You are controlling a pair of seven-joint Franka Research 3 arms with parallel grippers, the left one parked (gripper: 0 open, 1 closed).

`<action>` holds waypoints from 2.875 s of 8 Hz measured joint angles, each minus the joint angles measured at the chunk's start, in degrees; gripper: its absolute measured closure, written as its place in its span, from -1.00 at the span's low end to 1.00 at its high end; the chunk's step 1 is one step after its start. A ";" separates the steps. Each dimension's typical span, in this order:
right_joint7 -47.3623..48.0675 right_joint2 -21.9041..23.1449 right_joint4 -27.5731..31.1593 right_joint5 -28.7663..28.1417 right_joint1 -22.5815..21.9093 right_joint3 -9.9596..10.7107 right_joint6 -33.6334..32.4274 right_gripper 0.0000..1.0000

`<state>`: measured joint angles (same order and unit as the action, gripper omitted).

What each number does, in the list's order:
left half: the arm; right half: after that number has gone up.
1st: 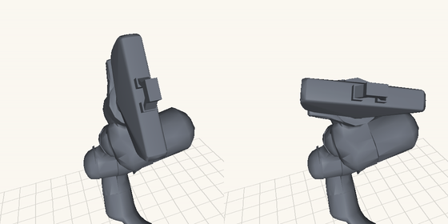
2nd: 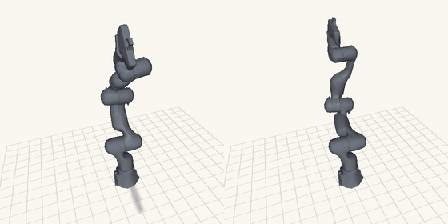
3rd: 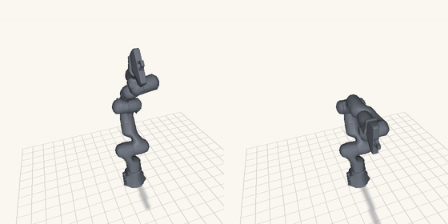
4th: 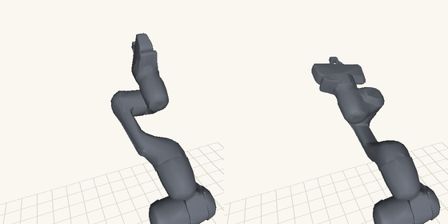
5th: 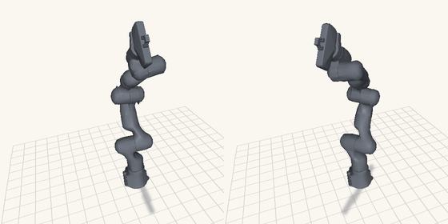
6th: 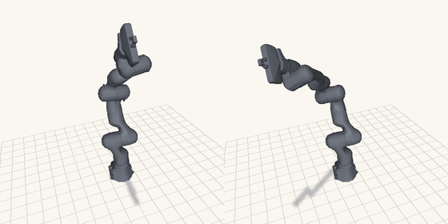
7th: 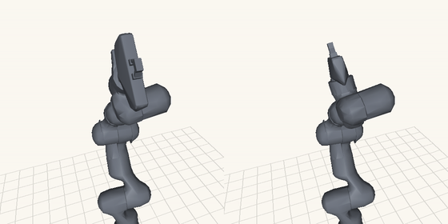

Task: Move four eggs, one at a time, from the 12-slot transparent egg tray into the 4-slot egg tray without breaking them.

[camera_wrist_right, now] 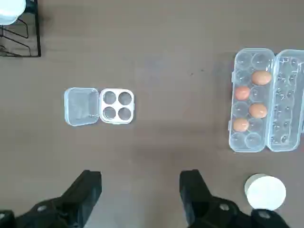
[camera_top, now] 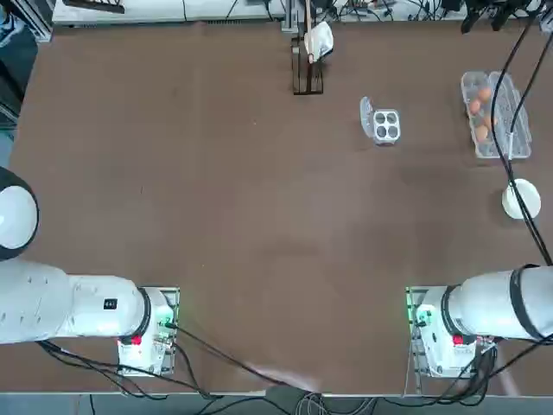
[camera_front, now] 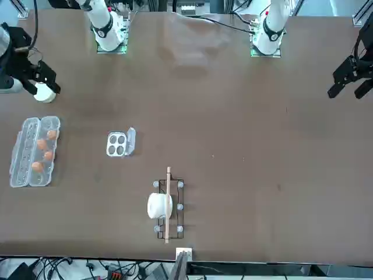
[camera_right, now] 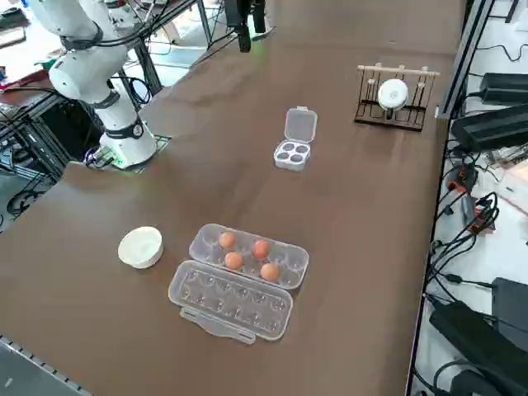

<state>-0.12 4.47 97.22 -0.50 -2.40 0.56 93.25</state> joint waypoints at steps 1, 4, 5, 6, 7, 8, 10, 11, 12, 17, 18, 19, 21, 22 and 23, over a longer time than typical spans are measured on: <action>0.59 -0.07 -0.03 -1.12 0.07 0.03 -0.03 -1.00; 0.86 -0.12 -1.14 -2.51 0.15 0.17 -0.32 -1.00; 0.86 -0.16 -1.19 -2.51 0.16 0.19 -1.08 -1.00; 0.19 -0.33 -1.05 -2.28 0.20 0.20 -2.13 -1.00; -3.22 -0.52 -0.50 -1.00 0.27 0.21 -2.55 -1.00; -10.03 -0.82 0.39 0.60 0.48 0.23 -2.45 -1.00; -25.14 -2.49 1.58 1.68 2.99 0.34 -1.51 -1.00; -32.13 -3.69 1.92 1.97 4.65 0.49 -0.56 -1.00; -37.37 -4.62 2.71 3.40 5.68 0.59 1.09 -1.00; -62.30 -5.00 12.08 6.16 10.32 0.60 11.60 -1.00; -68.97 -5.20 14.79 6.16 12.62 0.67 15.37 -1.00; -75.98 -5.89 17.42 6.16 15.13 0.70 19.68 -1.00; -90.66 -9.54 20.28 6.07 19.10 0.76 28.58 -1.00; -94.52 -12.22 20.52 5.89 20.46 0.77 31.64 -1.00; -96.78 -14.89 20.57 5.81 21.36 0.76 34.27 -1.00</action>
<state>-96.89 -10.42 117.78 5.31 18.96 1.32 127.52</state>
